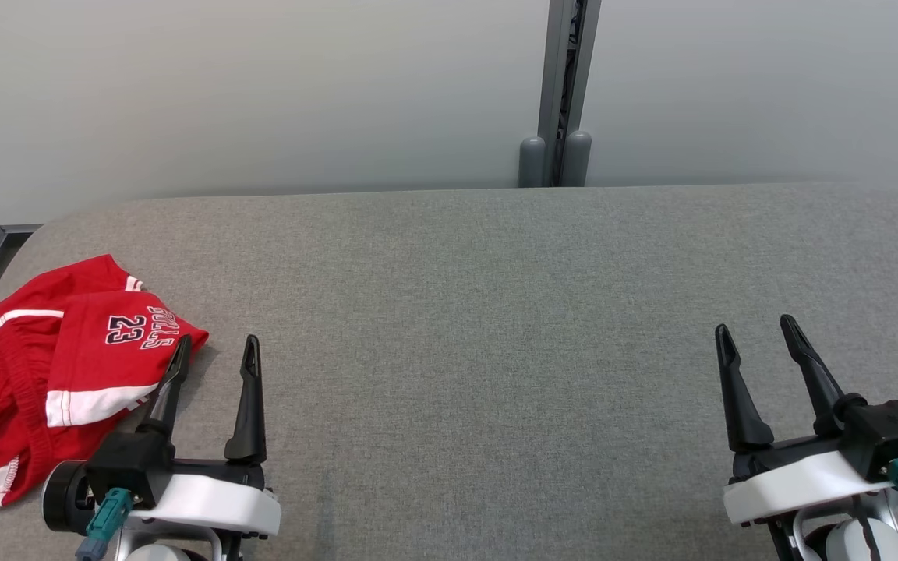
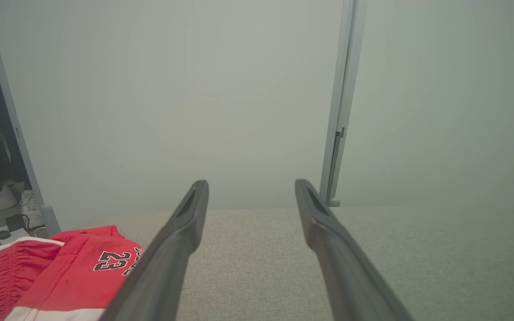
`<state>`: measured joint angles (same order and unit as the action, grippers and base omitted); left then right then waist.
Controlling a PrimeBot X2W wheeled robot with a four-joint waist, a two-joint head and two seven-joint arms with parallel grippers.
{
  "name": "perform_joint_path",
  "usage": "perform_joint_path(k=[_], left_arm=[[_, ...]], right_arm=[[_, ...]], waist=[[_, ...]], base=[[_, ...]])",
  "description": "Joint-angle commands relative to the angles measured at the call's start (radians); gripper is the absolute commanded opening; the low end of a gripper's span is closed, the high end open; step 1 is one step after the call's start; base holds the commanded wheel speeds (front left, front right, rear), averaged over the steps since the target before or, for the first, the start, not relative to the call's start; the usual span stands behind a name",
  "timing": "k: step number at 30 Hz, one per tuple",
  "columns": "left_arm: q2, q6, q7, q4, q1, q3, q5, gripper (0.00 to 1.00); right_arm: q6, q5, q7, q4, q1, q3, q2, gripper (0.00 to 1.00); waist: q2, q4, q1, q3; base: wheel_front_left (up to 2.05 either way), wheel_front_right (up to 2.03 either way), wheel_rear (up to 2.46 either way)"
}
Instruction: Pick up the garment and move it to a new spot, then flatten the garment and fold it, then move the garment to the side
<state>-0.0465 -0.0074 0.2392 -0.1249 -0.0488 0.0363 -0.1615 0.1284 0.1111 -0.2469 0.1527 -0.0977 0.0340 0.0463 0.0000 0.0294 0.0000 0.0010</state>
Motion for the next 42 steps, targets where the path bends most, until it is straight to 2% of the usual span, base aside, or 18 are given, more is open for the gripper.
perform_joint_path(k=[1, 10, 33, 42], left_arm=[[-0.005, 0.006, 0.009, 0.008, 0.003, 0.002, 0.021, 1.00], [-0.006, 0.010, 0.029, 0.011, 0.007, 0.015, 0.077, 1.00], [-0.006, 0.008, 0.027, -0.007, 0.005, 0.012, 0.056, 1.00], [-0.006, 0.001, 0.027, -0.017, 0.002, 0.010, 0.054, 1.00]], right_arm=[[0.003, -0.021, -0.009, -0.005, 0.002, -0.007, 0.009, 1.00], [0.003, -0.079, -0.022, -0.015, 0.008, -0.008, 0.010, 1.00], [0.003, -0.057, -0.020, -0.007, 0.010, -0.011, 0.008, 1.00], [0.003, -0.030, -0.020, 0.005, 0.019, -0.008, 0.008, 1.00]], waist=[[0.0000, 0.000, 0.0000, -0.001], [0.0000, 0.001, 0.0000, -0.004], [0.0000, 0.002, 0.0000, -0.013], [0.0000, 0.036, 0.0000, -0.010]], base=[[0.00, 0.00, 0.00], [0.00, 0.00, 0.00], [0.00, 0.00, 0.00], [0.00, 0.00, 0.00]])
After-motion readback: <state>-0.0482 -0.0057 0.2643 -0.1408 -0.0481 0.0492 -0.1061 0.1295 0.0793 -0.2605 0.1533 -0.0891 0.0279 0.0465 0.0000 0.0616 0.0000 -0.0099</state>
